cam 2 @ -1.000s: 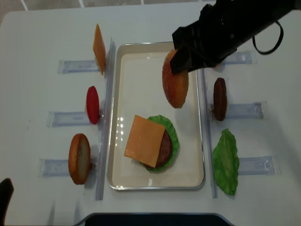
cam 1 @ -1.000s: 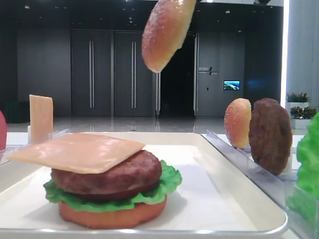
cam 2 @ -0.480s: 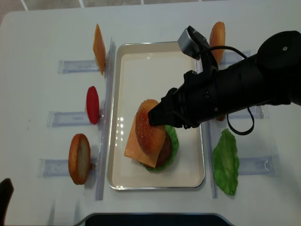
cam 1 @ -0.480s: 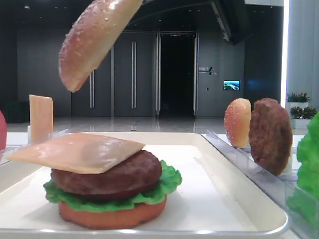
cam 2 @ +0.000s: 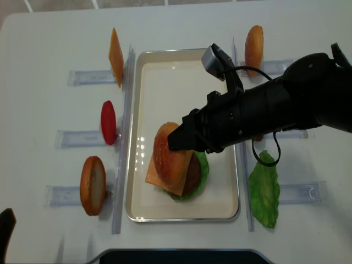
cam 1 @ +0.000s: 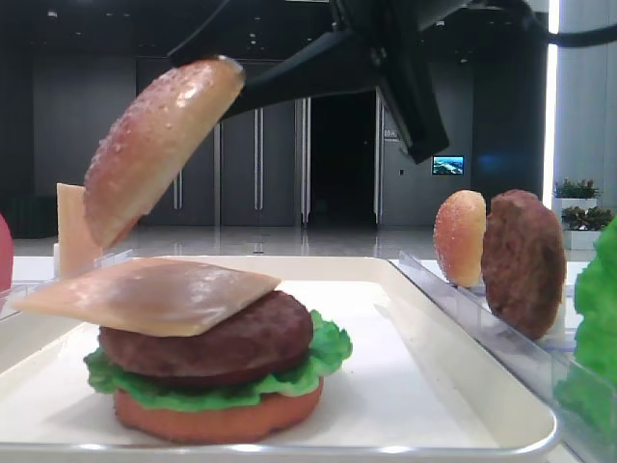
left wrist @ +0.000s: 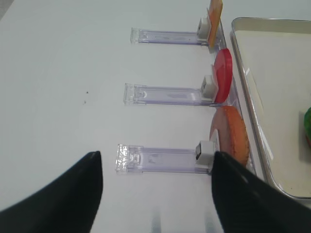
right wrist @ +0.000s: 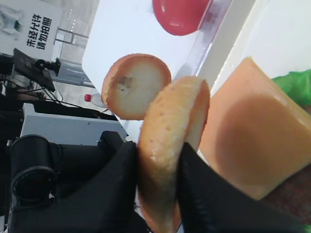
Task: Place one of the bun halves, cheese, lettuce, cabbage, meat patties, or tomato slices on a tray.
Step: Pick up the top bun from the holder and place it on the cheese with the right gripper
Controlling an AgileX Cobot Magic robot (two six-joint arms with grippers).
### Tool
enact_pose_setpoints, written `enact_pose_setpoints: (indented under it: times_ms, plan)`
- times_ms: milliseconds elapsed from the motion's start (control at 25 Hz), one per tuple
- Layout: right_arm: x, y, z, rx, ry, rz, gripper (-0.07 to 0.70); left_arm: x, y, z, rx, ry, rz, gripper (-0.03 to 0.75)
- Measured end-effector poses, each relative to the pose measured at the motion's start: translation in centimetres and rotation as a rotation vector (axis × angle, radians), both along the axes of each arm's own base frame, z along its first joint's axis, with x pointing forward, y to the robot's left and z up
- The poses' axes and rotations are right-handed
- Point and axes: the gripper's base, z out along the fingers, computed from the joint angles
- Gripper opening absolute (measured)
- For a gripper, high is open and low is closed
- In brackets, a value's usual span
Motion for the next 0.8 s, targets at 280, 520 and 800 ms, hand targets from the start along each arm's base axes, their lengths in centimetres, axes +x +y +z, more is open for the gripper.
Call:
enact_pose_setpoints:
  times_ms: [280, 520, 800]
  plan:
    - [0.4, 0.5, -1.4, 0.024, 0.024, 0.011, 0.212, 0.0, 0.0, 0.0, 0.000, 0.000, 0.000, 0.535]
    - [0.6, 0.7, -2.1, 0.027, 0.033, 0.019, 0.212, 0.0, 0.0, 0.0, 0.001, 0.000, 0.000, 0.535]
    - [0.6, 0.7, -2.1, 0.028, 0.014, 0.027, 0.212, 0.0, 0.0, 0.0, 0.001, 0.000, 0.000, 0.535]
